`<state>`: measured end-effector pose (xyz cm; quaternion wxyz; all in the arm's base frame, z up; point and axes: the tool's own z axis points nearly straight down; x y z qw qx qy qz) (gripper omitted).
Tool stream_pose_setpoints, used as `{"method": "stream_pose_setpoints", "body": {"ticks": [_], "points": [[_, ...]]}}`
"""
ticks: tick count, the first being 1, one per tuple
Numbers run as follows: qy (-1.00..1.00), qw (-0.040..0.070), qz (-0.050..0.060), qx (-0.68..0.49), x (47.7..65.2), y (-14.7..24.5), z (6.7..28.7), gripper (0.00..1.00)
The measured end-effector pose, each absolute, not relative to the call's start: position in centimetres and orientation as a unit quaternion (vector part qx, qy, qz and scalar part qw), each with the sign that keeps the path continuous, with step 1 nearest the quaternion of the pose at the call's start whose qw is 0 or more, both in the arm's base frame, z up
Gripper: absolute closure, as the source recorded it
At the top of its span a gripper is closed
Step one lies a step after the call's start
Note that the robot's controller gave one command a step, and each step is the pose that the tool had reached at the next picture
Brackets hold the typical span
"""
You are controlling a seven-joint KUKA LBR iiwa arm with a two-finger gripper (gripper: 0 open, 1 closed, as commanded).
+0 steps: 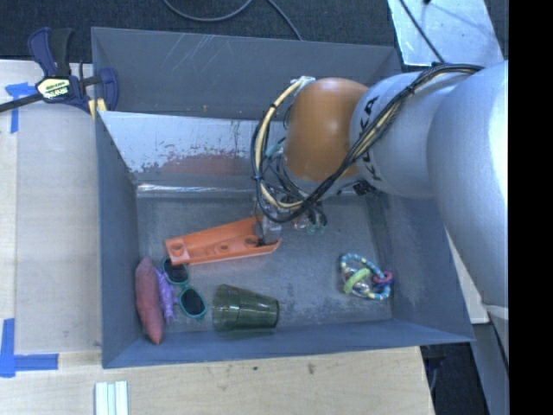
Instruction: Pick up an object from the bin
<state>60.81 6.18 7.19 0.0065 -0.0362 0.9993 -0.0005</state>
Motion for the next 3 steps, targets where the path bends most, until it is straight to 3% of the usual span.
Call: {"method": "stream_pose_setpoints", "body": {"ticks": [1,2,3], "points": [[0.999,0.006,0.000,-0.036,60.8,6.2,7.2,1.00],[0.998,0.006,-0.001,-0.066,61.5,6.1,16.5,0.00],[0.997,0.013,-0.001,-0.077,62.1,6.1,20.5,0.00]]}}
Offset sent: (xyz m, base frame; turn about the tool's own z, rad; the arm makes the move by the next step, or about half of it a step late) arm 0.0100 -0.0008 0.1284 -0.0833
